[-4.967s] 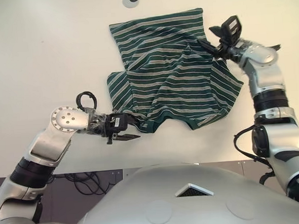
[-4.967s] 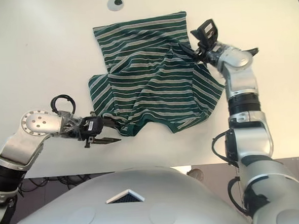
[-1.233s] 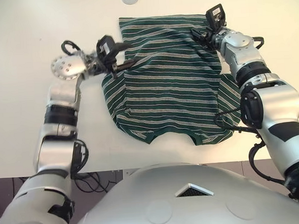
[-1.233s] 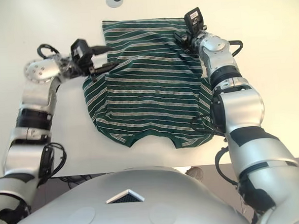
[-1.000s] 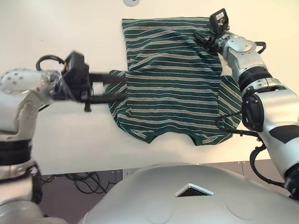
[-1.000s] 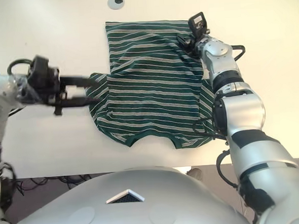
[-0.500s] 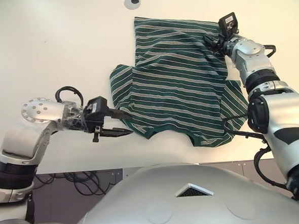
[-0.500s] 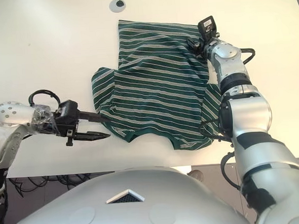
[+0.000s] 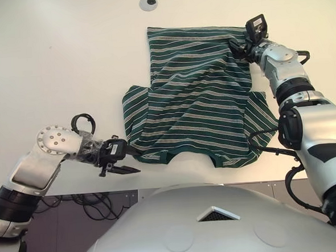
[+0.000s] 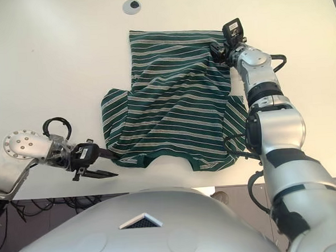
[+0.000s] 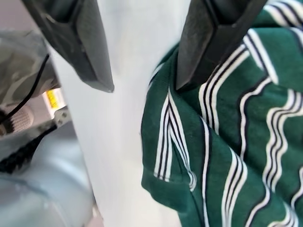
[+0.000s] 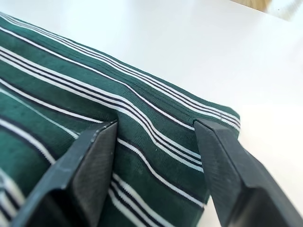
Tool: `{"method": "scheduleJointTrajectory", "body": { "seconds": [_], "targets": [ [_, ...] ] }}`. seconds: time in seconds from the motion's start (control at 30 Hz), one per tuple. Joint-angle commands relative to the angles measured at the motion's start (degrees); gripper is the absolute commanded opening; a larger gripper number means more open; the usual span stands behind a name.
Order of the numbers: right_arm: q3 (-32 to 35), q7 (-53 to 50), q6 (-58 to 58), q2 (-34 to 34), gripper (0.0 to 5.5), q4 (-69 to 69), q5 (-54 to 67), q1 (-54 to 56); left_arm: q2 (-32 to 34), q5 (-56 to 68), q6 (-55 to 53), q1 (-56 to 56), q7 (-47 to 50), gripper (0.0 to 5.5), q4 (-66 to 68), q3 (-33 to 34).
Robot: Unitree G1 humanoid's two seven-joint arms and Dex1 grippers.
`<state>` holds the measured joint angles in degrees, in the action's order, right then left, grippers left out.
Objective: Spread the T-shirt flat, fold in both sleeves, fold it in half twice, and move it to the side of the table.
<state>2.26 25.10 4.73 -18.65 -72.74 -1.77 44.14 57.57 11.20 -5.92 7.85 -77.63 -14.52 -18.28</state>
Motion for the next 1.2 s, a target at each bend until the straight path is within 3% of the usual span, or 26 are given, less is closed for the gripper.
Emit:
{"method": "scheduleJointTrajectory", "body": {
  "seconds": [0.03, 0.1, 0.23, 0.3, 0.43, 0.57, 0.7, 0.83, 0.9, 0.93, 1.07, 1.2],
  "targets": [
    [3.14, 10.41, -0.11, 0.26, 2.81, 2.06, 4.51, -1.74, -4.0, -3.25, -1.41, -1.69, 4.96, 2.24, 3.5, -0.98],
    [3.43, 15.96, -1.71, -0.54, 3.08, 4.09, 5.86, -2.41, -5.21, -1.79, -2.82, -1.94, 5.03, 2.27, 2.17, -1.24],
    [3.52, 16.35, -0.51, -2.66, 3.77, 9.3, 5.73, -3.37, -5.31, -1.05, -5.01, -0.35, 6.01, 2.27, 0.04, -0.89],
    [5.1, 16.8, -1.6, -5.31, 3.81, 18.73, 7.32, -7.67, -6.02, 0.13, -6.31, -0.82, 6.79, 2.27, -0.59, -0.03],
    [9.74, 22.4, -22.01, -11.4, 3.81, 60.03, 18.86, -30.22, -3.95, 1.65, -8.05, 0.64, 5.79, 2.27, -4.08, 0.46],
    [13.68, 22.4, -35.03, -15.82, 3.81, 82.71, 24.76, -44.44, -2.78, 9.29, -12.86, 2.61, 5.98, 2.27, -8.93, 5.6],
    [14.13, 17.87, -35.18, -13.31, 3.81, 78.59, 22.08, -43.23, 0.07, 15.19, -16.99, 0.73, 2.14, 2.27, -10.59, 9.28],
    [13.61, 16.1, -35.67, -13.61, 3.82, 78.2, 22.21, -42.76, 1.43, 21.86, -23.59, -1.41, 1.5, 2.93, -10.82, 13.61],
    [12.57, 14.35, -33.57, -12.81, 3.82, 73.96, 20.82, -40.11, -7.3, 31.71, -30.97, -14.25, 8.15, 3.07, -1.81, 18.72],
    [11.0, 12.8, -30.85, -11.97, 3.82, 69.53, 18.67, -37.12, -14.28, 30.93, -30.15, -22.76, 15.7, 3.07, 5.44, 19.86],
    [5.37, 6.76, -21.26, -7.4, 3.82, 47.83, 11.85, -21.99, -29.6, 4.49, -13.56, -42.31, 39.47, 3.07, 34.78, 8.32],
    [3.52, 4.2, -16.25, -2.85, 3.82, 32.79, 10.03, -13.64, -41.61, -5.15, -5.42, -53.74, 55.46, 3.07, 64.1, 4.85]
  ]
}}
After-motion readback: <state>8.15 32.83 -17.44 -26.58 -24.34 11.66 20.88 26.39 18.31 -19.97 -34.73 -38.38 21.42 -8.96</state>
